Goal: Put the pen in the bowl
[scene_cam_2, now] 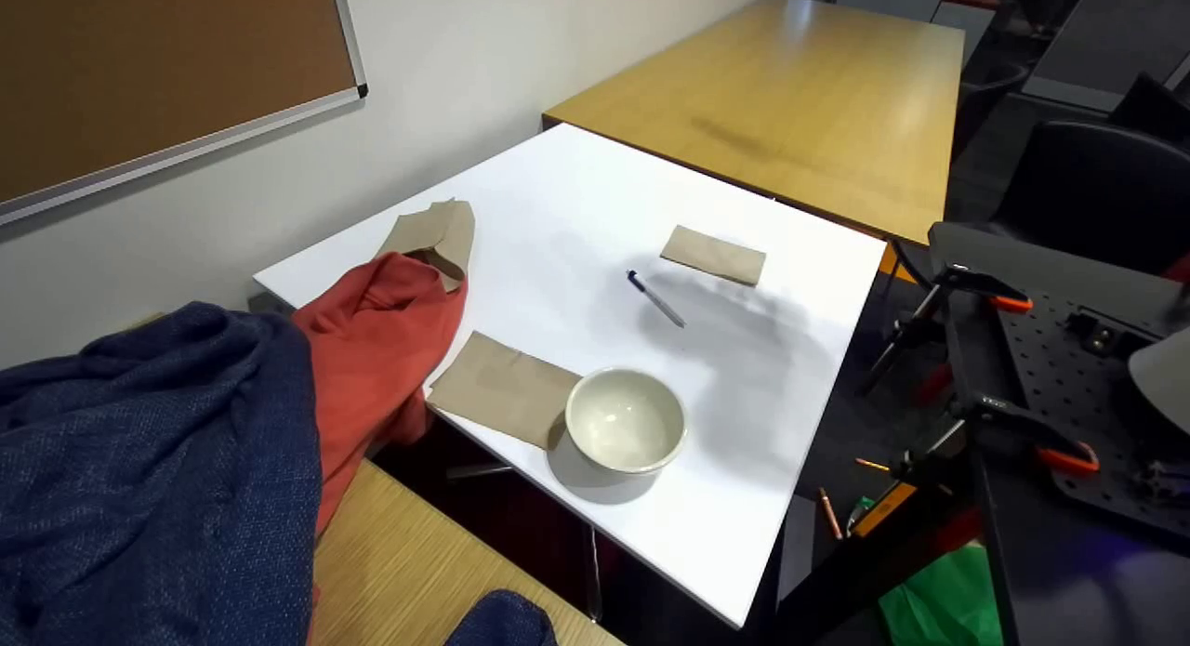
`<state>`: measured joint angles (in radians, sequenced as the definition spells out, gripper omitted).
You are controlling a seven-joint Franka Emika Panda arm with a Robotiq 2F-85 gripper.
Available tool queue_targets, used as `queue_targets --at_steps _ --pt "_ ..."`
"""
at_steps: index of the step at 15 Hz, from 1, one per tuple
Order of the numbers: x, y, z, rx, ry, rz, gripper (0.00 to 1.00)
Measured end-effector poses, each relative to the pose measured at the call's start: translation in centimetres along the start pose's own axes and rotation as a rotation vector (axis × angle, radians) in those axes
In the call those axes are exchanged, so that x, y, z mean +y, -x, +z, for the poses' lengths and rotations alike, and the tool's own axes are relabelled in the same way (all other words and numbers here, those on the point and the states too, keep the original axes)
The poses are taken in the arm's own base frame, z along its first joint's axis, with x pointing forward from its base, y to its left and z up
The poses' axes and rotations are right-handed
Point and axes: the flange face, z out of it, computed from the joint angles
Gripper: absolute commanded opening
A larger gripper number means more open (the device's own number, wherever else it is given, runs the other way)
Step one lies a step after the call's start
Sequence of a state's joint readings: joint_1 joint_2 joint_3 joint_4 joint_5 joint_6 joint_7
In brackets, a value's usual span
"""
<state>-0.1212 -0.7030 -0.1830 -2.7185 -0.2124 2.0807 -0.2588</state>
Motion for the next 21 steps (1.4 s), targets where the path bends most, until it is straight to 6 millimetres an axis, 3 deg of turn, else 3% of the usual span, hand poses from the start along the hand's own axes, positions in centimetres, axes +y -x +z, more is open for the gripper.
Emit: queue_targets --at_steps 4,7,21 --pt "-0.3 -1.6 0.9 0.049 -0.010 0.010 1.00" --pt "-0.6 -3.5 2.9 0.109 -0.028 0.025 1.00" --pt "-1.6 -9.2 17.9 0.100 -0.092 0.230 1.00"
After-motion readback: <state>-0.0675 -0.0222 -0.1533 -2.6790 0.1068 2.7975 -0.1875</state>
